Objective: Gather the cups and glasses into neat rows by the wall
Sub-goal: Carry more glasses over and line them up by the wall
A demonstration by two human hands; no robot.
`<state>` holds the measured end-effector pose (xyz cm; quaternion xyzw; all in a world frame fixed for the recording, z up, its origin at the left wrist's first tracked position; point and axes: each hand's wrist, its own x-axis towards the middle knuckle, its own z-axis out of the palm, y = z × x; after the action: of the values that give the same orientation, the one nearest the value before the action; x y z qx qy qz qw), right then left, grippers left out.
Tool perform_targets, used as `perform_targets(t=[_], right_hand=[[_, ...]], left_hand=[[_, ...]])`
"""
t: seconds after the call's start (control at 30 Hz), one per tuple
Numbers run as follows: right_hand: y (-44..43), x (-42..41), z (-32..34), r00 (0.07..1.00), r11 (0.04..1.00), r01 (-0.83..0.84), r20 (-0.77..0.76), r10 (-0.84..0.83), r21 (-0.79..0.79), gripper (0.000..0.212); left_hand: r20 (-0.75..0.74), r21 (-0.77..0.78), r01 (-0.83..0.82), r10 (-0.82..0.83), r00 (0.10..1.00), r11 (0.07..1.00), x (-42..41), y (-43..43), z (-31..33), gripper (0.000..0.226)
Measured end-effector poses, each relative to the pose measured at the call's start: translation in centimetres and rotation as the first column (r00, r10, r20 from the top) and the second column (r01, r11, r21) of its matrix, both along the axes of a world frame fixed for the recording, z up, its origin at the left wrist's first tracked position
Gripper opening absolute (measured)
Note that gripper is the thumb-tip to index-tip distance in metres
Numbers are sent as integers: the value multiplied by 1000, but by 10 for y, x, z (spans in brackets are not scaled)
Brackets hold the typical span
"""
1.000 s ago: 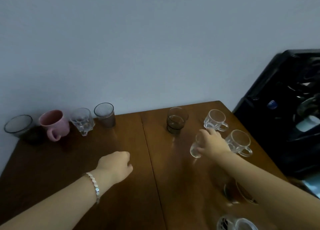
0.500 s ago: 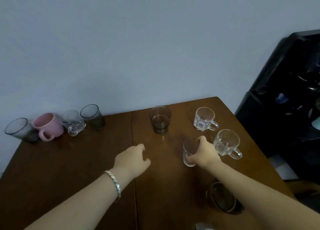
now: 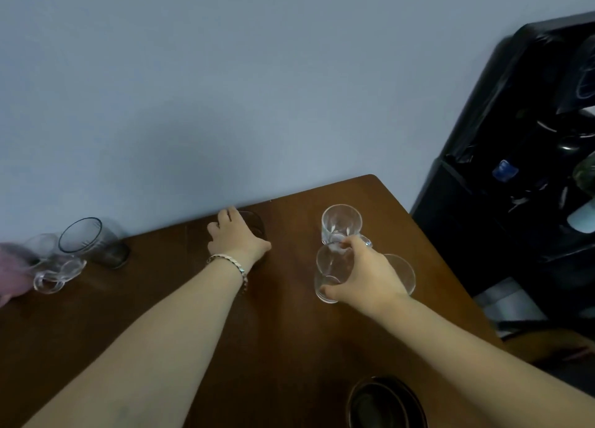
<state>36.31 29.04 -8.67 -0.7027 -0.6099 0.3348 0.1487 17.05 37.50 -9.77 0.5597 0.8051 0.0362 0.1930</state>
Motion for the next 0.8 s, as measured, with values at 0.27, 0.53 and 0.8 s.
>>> perform_targets(t=[0.27, 0.53, 0.8], right_hand=[[-16, -16, 1, 996, 997, -66, 58, 69, -50, 80], [-67, -87, 32, 976, 978, -203, 66, 206, -40, 77], [-118, -229, 52, 940, 941, -339, 31, 340, -18, 78]], left_hand=[[18, -12, 177, -177, 984, 984, -34, -64, 2, 98], [153, -85, 182, -168, 974, 980, -124, -202, 36, 104], [77, -46, -27, 30, 997, 999, -276, -280, 61, 111]])
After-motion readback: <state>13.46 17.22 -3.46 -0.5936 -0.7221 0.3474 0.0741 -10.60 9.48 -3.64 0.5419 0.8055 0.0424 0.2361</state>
